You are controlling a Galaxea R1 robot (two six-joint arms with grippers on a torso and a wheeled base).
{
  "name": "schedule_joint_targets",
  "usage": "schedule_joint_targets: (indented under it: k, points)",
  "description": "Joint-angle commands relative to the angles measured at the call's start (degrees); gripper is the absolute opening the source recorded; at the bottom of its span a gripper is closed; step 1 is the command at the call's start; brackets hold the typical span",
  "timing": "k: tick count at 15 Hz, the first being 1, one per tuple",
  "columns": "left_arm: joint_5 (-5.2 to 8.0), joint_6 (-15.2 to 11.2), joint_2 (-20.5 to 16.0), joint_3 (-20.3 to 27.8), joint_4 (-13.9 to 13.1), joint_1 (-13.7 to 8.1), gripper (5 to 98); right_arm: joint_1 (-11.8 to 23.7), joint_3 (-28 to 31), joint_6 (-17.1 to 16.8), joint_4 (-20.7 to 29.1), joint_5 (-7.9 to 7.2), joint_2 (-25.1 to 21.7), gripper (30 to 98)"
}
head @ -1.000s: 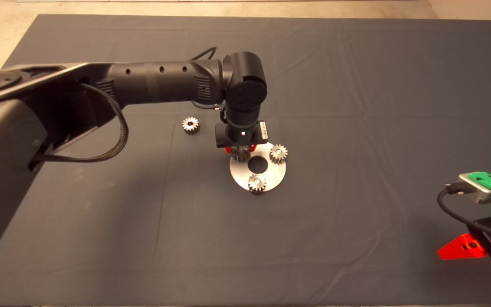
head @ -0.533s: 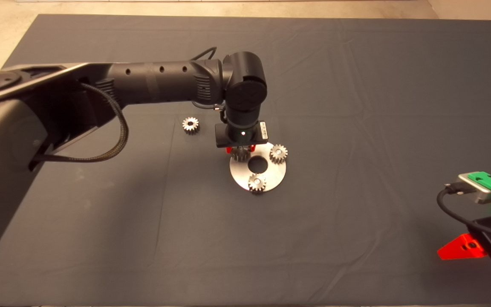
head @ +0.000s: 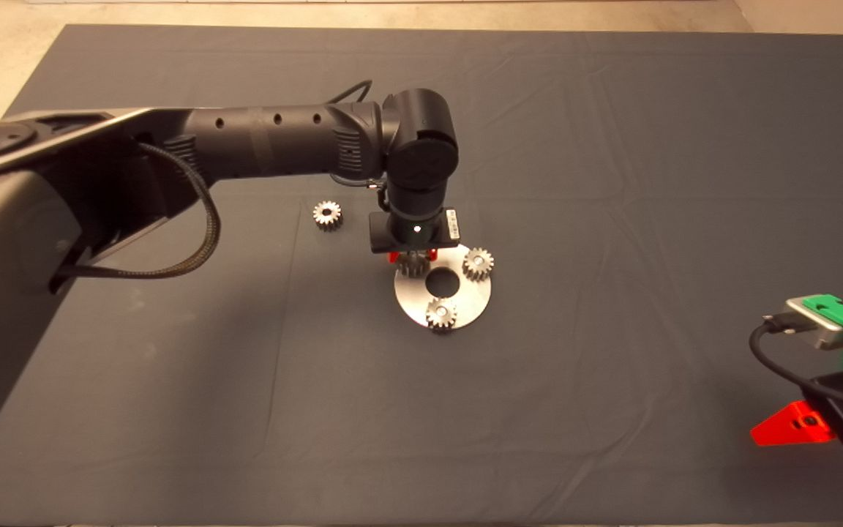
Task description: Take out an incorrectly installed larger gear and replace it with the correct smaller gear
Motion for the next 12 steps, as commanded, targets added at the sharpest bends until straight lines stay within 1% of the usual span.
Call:
schedule_joint_targets:
  k: [1,4,5,6,8,9,11,12]
  points:
    - [1.14,2.57,-0.17,0.22,0.16,-1.34,34.8,1.08,0.34,0.42,-0.19,-7.30,1.01,87.7]
    - [1.45,2.57,-0.66,0.13,0.07,-1.34,31.7,1.17,0.43,0.42,-0.19,-7.30,0.83,87.7]
    - [3.20,2.83,-1.68,0.13,0.07,-1.34,31.7,1.17,0.43,0.42,-0.19,-7.30,0.83,87.7]
    - [4.46,3.35,-3.46,0.38,0.07,-1.34,31.6,1.17,0.52,0.42,-0.10,-7.30,0.83,87.7]
    - [4.57,4.80,-7.52,1.04,0.07,-1.34,31.6,1.17,0.60,0.47,-0.10,-7.30,0.83,87.7]
    - [4.57,5.71,-8.82,2.14,0.07,-1.34,30.0,1.17,0.52,0.50,-0.10,-7.30,0.98,87.7]
    - [4.57,5.91,-9.31,4.28,-0.48,-1.43,29.1,1.17,0.43,0.52,-0.10,-7.30,1.10,87.7]
    - [4.48,5.82,-9.05,5.32,-1.50,-1.51,29.1,1.09,0.43,1.12,-0.10,-7.30,1.27,87.7]
